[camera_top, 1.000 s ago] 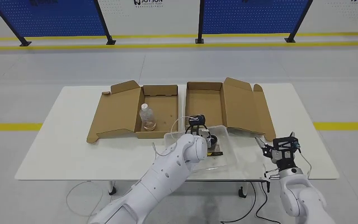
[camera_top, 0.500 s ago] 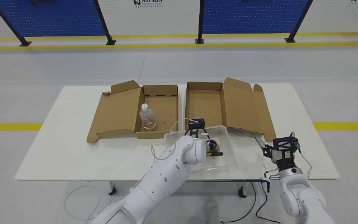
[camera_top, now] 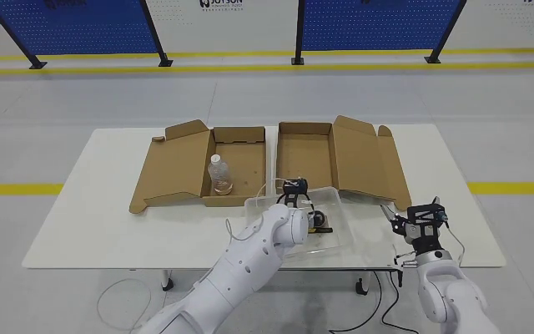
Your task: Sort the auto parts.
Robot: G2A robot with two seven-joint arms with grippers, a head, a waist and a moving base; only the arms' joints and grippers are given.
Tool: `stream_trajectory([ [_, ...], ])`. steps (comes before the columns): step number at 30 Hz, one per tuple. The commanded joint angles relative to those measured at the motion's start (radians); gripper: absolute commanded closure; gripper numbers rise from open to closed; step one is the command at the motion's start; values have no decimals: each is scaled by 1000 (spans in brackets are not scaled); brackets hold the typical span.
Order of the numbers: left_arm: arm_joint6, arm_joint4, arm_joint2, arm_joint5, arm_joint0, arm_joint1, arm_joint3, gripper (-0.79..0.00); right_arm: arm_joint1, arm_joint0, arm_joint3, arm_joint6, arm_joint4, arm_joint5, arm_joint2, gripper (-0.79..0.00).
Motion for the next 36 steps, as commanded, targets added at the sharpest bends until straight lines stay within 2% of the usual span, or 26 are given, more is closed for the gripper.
stream_trajectory([
  [1, 4, -1, 0, -5, 1, -1, 0, -246, 0, 0, 0, 0, 0, 0, 0, -785],
  [4, 10, -1, 2, -16, 2, -3, 2, -206, 0, 0, 0, 0, 0, 0, 0, -785],
  [7, 13, 0, 3, -26, 3, -5, 4, -25, 0, 0, 0, 0, 0, 0, 0, -785],
  [8, 15, 0, 3, -28, 3, -6, 4, 0, 0, 0, 0, 0, 0, 0, 0, -785],
  [14, 35, 1, -2, -43, 11, -7, -11, 0, 0, 0, 0, 0, 0, 0, 0, -785],
  [23, 41, 21, -32, -56, 43, 3, -90, 0, 0, 0, 0, 0, 0, 0, 0, -785],
  [28, 28, 50, -66, -59, 83, 19, -181, 0, 0, 0, 0, 0, 0, 0, 0, -785],
  [36, -34, 123, -110, -59, 184, 50, -378, 0, 0, 0, 0, 0, 0, 0, 0, -785],
])
